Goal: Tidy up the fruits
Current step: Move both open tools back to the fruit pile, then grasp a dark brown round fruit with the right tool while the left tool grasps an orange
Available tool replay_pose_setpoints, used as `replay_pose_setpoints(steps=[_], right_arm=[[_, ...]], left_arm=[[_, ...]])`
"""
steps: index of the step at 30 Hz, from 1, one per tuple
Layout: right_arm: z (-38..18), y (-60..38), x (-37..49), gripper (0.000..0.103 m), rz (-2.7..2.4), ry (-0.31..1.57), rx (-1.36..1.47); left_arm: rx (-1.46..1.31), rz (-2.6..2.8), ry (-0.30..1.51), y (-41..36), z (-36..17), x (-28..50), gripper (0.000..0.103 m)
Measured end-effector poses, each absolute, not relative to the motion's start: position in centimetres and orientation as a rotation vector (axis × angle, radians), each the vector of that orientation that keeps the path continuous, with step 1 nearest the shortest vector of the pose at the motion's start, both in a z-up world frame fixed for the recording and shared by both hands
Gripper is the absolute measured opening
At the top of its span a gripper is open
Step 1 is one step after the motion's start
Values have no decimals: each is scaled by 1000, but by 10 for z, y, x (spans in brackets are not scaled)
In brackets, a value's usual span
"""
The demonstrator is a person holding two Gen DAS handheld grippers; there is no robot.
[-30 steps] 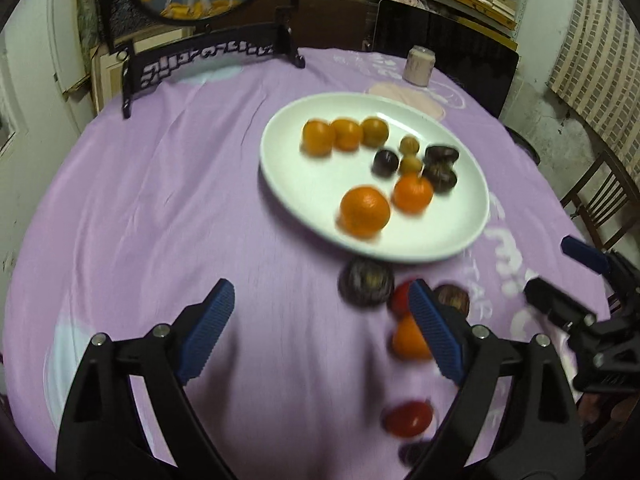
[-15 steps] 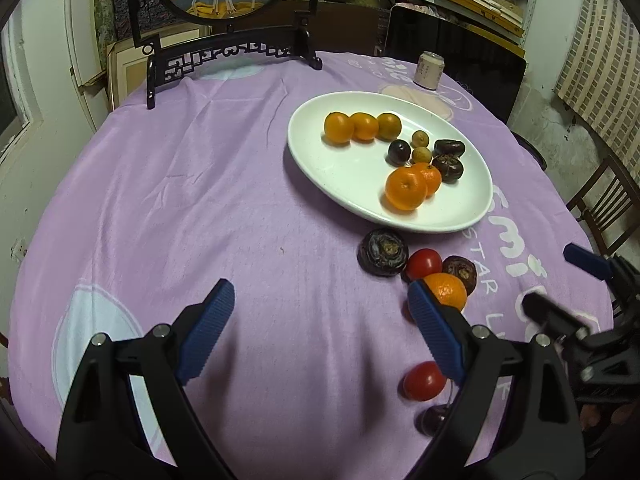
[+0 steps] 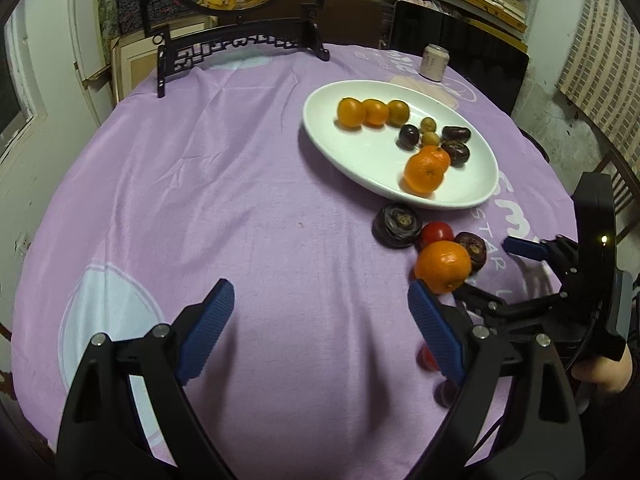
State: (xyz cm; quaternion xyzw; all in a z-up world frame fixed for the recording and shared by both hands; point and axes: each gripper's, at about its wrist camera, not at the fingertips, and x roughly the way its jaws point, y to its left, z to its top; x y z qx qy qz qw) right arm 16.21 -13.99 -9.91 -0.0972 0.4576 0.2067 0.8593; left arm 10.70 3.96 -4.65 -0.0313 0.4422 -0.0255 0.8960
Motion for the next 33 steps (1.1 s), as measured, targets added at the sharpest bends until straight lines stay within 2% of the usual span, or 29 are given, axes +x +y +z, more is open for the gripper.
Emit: replay_pose_setpoints(steps=[2,3,4,12,21,24,28,33], right_arm=[[-97,-133,165,53,459,950,-208],[-95,-131,167,43,476,950,-204],[-94,-131,168,40,479,964,-195],[-73,-165,134,40,382,935,-118],[-80,-202,113,40,347,963,-59],[-81,-203,115,40,354,962,-50],[-82,-201,116,40,366,962,-43],[-82,-198,116,40,378,962,-36]], left_arm=[[-75,-47,920,42,-47,107,90],[-76,-48,923,42,-47,107,90],[-75,-50,925,40,-47,107,90],[-13,-127,943,1,-53,116,90],[50,-107,1011,-38,-83,152,89],[43,-104,1031,-38,-89,157,75],[18,-128,1027,-39,-91,159,45],[2,-178,996,-40,-81,149,44]])
